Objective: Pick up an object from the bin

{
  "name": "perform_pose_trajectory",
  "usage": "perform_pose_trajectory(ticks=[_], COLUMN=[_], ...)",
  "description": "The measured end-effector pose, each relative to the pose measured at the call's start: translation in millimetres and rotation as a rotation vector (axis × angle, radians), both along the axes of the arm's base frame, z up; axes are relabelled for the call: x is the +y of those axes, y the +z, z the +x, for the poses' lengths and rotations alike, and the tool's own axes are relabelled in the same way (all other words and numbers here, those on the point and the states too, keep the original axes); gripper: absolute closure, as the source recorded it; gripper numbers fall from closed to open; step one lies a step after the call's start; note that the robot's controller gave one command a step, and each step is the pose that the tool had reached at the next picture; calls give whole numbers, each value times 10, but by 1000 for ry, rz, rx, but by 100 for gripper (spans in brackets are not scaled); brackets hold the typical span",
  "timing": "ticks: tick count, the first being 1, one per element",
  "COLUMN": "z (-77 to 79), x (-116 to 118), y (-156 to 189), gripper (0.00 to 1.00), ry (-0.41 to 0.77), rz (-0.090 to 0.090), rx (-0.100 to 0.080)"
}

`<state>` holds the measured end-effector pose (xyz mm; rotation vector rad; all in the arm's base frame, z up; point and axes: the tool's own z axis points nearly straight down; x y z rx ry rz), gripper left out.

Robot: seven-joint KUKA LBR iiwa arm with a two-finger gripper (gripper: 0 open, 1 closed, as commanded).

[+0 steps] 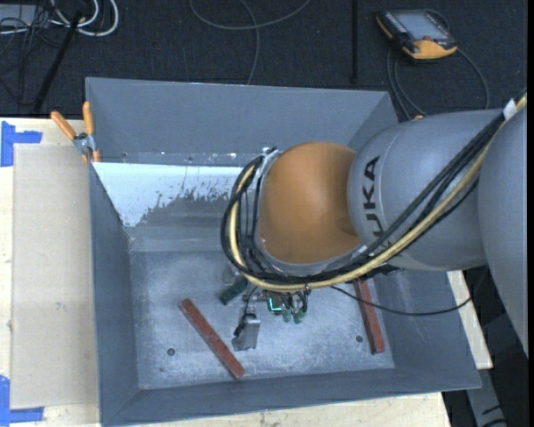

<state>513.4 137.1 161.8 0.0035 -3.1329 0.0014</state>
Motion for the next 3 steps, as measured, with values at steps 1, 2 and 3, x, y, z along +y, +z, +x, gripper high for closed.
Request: perform_pose_trajectory(ticks=[1,2,3], z=[19,340,415], x=[-6,-20,-199], y=[33,-212,-738], gripper=[0,0,0], ry=[-4,-55,-70], rz=[1,3,1], rx=[-7,-13,-10])
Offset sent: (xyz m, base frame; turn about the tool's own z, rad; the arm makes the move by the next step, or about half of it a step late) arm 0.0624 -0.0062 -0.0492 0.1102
